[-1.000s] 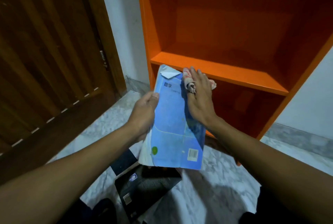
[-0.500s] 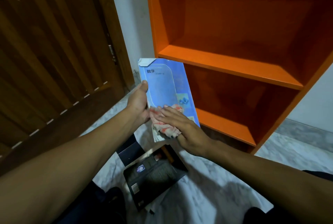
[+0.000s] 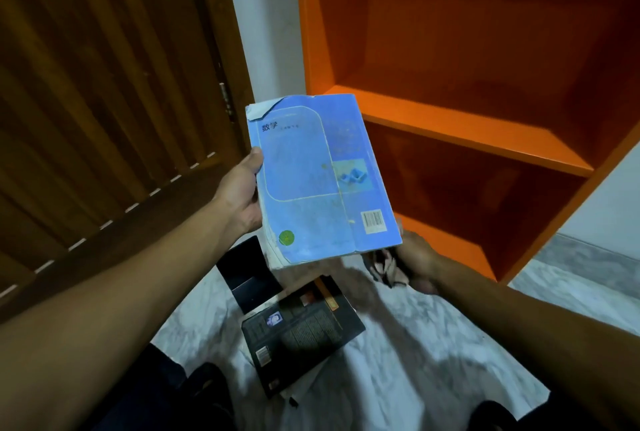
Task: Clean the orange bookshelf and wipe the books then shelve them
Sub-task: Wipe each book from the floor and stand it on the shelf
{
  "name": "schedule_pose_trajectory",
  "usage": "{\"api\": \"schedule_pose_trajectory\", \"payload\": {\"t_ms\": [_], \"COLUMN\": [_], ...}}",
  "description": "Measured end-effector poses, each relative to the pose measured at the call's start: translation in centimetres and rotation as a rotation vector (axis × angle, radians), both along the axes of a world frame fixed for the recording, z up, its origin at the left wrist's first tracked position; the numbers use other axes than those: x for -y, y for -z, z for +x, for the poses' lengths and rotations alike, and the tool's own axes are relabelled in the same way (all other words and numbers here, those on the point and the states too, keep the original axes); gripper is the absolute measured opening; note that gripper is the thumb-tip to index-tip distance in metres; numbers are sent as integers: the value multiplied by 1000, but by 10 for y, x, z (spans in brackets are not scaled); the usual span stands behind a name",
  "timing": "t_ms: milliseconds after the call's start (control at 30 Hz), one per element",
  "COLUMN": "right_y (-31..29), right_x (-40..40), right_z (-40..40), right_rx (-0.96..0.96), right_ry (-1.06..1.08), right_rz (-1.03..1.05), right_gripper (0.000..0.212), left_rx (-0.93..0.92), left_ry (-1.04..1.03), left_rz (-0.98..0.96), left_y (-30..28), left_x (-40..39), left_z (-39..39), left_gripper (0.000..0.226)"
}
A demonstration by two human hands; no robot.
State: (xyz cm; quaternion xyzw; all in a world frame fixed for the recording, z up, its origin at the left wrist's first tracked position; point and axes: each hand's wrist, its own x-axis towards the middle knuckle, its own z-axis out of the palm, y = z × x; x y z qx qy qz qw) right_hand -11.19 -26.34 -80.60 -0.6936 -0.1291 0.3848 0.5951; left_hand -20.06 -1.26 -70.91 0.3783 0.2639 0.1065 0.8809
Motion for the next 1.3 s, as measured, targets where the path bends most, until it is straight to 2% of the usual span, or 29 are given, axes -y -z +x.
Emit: {"api": "schedule_pose_trajectory", "payload": {"t_ms": [67,100,133,233,300,367,433,467,500,567,633,700,767,867,967,1033,1100,1133,1200,1300], "right_y": [-23,-31,-38,-49,-53,-59,-62,-60,-57,-48,-40,-37,-35,-37,-38,-40,-49,-58,-77,-96], "right_x": [-6,-10,-11,-12,-11,-13,-20,-25,-29,-36,-39,-41,-43,-46,-42,-37,-31,-26,-18,-15], "right_z": [0,1,0,-5,-6,-7,-11,-14,-19,-32,-41,-45,-47,-46,-29,-13,3,10,22,35], "right_rx": [-358,-448,-463,-282,-200,-104,59,162,289,577,825,962,963,744,496,375,261,256,371,546], "right_ry": [80,98,111,104,117,128,143,159,166,152,85,15,-61,-67,41,163,360,460,601,611], "right_rz": [291,393,410,286,277,287,271,249,213,91,-3,-42,-58,-7,34,55,165,219,266,366], "right_gripper": [46,50,49,37,32,28,23,18,12,8,10,10,21,38,15,10,11,14,17,16], "left_rx": [-15,-15,-19,-106,-236,-332,-242,-149,-91,-108,-150,-155,-161,-147,-137,-98,-38,-8,42,116], "left_ry": [12,13,5,-24,-37,10,49,100,179,298,256,96,-26,-34,-18,2,43,65,113,171], "left_rz": [31,72,127,351,635,1060,1308,1293,1179,873,782,795,806,764,694,677,699,710,705,667], "left_y": [1,2,3,4,9,13,12,9,7,8,16,25,29,39,38,31,23,15,-1,-17], "left_x": [6,9,11,19,18,20,30,39,49,66,75,74,67,51,44,44,40,39,34,25], "left_z": [0,0,1,2,4,3,4,4,6,14,19,23,25,26,21,16,14,11,5,-5], "left_gripper": [37,35,33,28,32,55,74,75,77,90,92,84,69,57,46,39,34,32,32,34]}}
